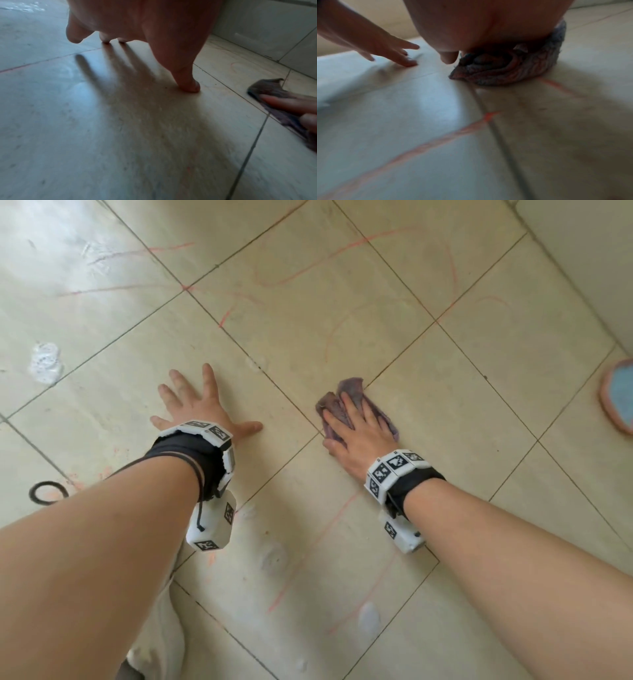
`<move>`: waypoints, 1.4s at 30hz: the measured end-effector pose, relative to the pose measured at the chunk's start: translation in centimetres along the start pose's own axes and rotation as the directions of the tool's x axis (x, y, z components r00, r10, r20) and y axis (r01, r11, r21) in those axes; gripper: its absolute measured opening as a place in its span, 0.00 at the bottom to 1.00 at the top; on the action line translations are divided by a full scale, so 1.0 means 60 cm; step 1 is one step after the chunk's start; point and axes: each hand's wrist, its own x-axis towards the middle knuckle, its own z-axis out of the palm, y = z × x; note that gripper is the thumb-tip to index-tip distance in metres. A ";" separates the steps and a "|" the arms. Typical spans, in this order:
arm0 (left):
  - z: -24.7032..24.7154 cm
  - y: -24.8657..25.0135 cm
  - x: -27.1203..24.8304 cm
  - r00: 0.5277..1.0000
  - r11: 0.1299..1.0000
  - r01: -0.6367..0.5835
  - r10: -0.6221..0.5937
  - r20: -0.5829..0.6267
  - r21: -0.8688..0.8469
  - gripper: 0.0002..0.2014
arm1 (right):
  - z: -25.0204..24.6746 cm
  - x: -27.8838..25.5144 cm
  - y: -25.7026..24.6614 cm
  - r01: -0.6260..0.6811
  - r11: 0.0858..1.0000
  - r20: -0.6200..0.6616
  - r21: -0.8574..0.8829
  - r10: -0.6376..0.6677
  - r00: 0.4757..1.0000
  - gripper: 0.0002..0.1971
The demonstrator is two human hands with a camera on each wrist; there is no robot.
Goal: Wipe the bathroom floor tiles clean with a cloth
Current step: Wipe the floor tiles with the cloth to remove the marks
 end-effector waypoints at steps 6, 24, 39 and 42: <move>0.010 0.005 -0.007 1.000 0.998 -0.017 0.017 0.004 -0.057 0.60 | -0.060 0.089 -0.037 -0.176 0.972 0.018 0.157 0.175 0.984 0.31; 0.016 0.062 -0.020 0.997 0.999 0.023 -0.020 0.072 -0.043 0.61 | -0.029 0.025 0.081 -0.262 0.950 -0.059 0.170 0.275 0.960 0.30; -0.018 0.022 0.014 1.000 0.998 -0.002 0.002 -0.005 -0.065 0.65 | -0.014 0.035 -0.042 -0.059 0.987 -0.038 0.153 0.066 0.997 0.30; -0.026 0.000 0.023 1.000 0.998 -0.002 0.000 -0.030 -0.066 0.65 | -0.057 0.095 -0.097 -0.054 0.982 -0.027 0.180 0.060 0.998 0.30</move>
